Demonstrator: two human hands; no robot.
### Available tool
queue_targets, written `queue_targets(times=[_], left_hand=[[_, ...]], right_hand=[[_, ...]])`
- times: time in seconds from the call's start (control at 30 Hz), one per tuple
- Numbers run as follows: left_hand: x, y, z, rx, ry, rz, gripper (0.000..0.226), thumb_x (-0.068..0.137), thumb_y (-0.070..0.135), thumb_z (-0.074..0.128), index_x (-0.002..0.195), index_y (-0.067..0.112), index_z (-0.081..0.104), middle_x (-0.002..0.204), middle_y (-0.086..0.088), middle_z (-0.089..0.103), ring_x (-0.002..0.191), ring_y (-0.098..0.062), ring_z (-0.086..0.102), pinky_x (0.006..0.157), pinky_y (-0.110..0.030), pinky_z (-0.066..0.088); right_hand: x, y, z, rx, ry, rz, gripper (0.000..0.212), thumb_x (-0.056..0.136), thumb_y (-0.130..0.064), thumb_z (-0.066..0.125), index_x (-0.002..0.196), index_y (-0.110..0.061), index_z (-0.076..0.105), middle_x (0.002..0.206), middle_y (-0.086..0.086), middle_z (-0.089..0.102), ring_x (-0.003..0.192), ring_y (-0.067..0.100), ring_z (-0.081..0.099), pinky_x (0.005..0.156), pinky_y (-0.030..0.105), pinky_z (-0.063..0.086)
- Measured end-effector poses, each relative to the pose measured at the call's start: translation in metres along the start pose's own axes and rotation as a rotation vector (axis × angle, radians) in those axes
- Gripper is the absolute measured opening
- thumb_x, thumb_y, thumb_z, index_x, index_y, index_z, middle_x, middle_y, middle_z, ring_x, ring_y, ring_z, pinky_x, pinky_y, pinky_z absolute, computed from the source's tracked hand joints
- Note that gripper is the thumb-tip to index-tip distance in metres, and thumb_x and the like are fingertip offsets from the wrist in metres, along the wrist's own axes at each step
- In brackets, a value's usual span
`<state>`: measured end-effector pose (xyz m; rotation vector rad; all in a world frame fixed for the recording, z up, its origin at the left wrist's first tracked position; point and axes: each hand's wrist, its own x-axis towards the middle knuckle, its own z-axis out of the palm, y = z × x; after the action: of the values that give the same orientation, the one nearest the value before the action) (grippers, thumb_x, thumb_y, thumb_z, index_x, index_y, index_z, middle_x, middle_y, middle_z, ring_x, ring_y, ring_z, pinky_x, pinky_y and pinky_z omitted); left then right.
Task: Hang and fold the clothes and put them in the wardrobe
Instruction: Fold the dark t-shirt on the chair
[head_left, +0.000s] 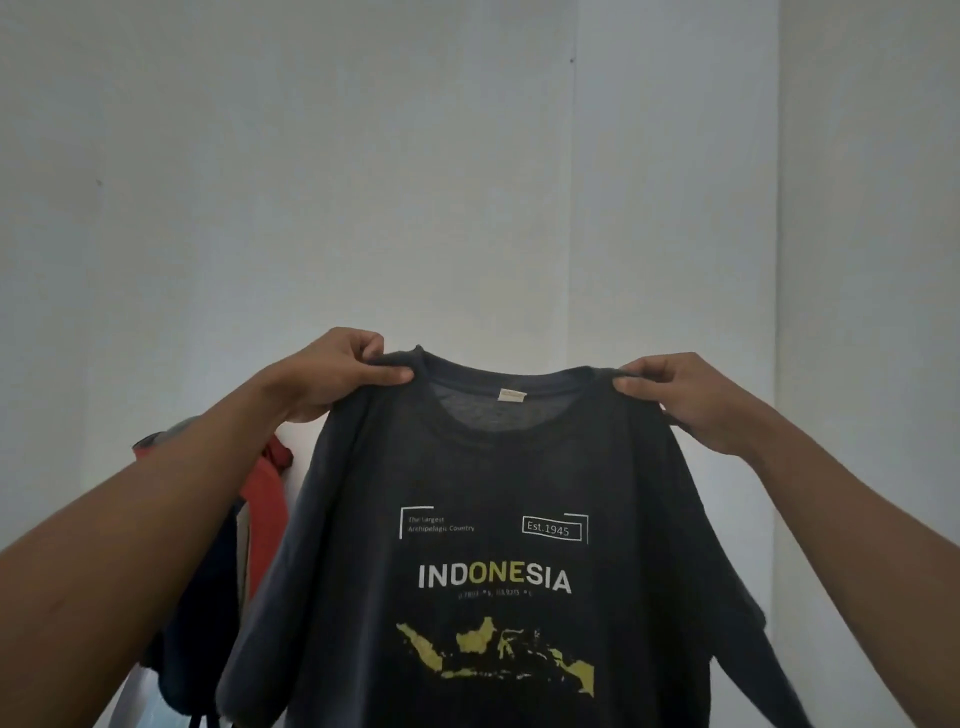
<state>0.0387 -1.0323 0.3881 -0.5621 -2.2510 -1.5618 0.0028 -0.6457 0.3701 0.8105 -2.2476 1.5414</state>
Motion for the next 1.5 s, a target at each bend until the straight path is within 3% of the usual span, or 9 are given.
queue_targets(times=[0.2,0.4,0.5,0.67,0.97,1.07,1.23,1.37,1.5], left_hand=[[-0.003,0.012,0.006,-0.031,0.086,0.099,0.034,0.085,0.016,0.076,0.073,0.019,0.045,0.067,0.000,0.069,0.064,-0.013,0.067,0.055,-0.022,0.051],[-0.006,0.016,-0.002,0.055,-0.011,0.135,0.043,0.078,0.018,0.081,0.068,0.019,0.039,0.069,-0.004,0.061,0.066,-0.011,0.060,0.064,-0.028,0.047],[-0.011,0.017,-0.010,0.096,-0.144,0.098,0.039,0.076,0.013,0.085,0.067,0.015,0.047,0.087,-0.025,0.064,0.081,-0.026,0.063,0.075,-0.034,0.052],[-0.019,0.018,-0.016,0.254,-0.243,0.002,0.017,0.086,-0.011,0.067,0.080,0.004,0.074,0.086,-0.015,0.074,0.084,-0.022,0.070,0.080,-0.026,0.056],[0.001,0.003,0.005,0.899,0.106,-0.022,0.033,0.087,-0.002,0.063,0.088,0.027,0.078,0.091,0.005,0.071,0.080,-0.011,0.062,0.068,-0.021,0.045],[0.004,-0.002,0.018,0.812,0.186,-0.110,0.039,0.079,-0.015,0.061,0.092,0.019,0.076,0.072,-0.004,0.069,0.069,-0.023,0.072,0.063,-0.030,0.055],[0.010,-0.017,0.023,0.395,0.328,-0.047,0.041,0.085,-0.015,0.042,0.088,0.012,0.073,0.098,-0.016,0.069,0.080,-0.029,0.074,0.070,-0.036,0.061],[0.009,-0.021,0.016,0.318,0.265,0.072,0.040,0.096,-0.008,0.036,0.094,0.011,0.072,0.109,-0.007,0.067,0.082,-0.021,0.072,0.061,-0.017,0.047],[0.005,-0.010,0.017,-0.005,0.249,0.149,0.041,0.093,-0.013,0.035,0.091,0.010,0.069,0.104,-0.003,0.067,0.067,-0.013,0.057,0.072,-0.025,0.053]], right_hand=[[0.002,-0.008,0.003,0.073,0.091,-0.105,0.037,0.098,0.007,0.045,0.079,-0.018,0.064,0.084,0.015,0.065,0.078,0.028,0.056,0.065,0.033,0.044],[-0.002,-0.019,0.001,-0.479,-0.004,-0.164,0.023,0.089,-0.003,0.067,0.084,-0.022,0.078,0.094,-0.001,0.072,0.087,0.016,0.067,0.079,0.026,0.054],[-0.001,-0.018,-0.002,-0.509,0.031,-0.156,0.031,0.093,-0.002,0.061,0.080,-0.023,0.080,0.092,-0.005,0.073,0.089,0.015,0.069,0.079,0.024,0.052],[0.000,-0.019,-0.001,-0.351,0.025,-0.028,0.039,0.097,0.001,0.050,0.091,-0.023,0.080,0.102,-0.003,0.075,0.097,0.014,0.070,0.090,0.028,0.055],[0.017,-0.026,0.029,-0.896,0.123,0.020,0.043,0.087,-0.002,0.054,0.074,-0.038,0.072,0.101,-0.002,0.071,0.083,0.019,0.065,0.080,0.036,0.056],[0.017,-0.019,0.044,-0.616,0.224,0.094,0.036,0.087,0.009,0.050,0.085,-0.017,0.075,0.091,0.012,0.070,0.067,0.027,0.071,0.066,0.038,0.061],[0.010,-0.003,0.053,-0.418,0.301,0.078,0.041,0.094,0.003,0.037,0.085,-0.015,0.072,0.097,0.010,0.068,0.079,0.028,0.072,0.059,0.043,0.059],[0.005,0.002,0.045,-0.316,0.274,-0.029,0.040,0.098,0.001,0.039,0.085,-0.018,0.072,0.107,0.006,0.069,0.097,0.025,0.068,0.076,0.028,0.052],[0.005,-0.002,0.044,-0.041,0.315,-0.063,0.037,0.098,0.002,0.038,0.085,-0.014,0.068,0.100,0.011,0.066,0.098,0.032,0.064,0.095,0.051,0.053]])
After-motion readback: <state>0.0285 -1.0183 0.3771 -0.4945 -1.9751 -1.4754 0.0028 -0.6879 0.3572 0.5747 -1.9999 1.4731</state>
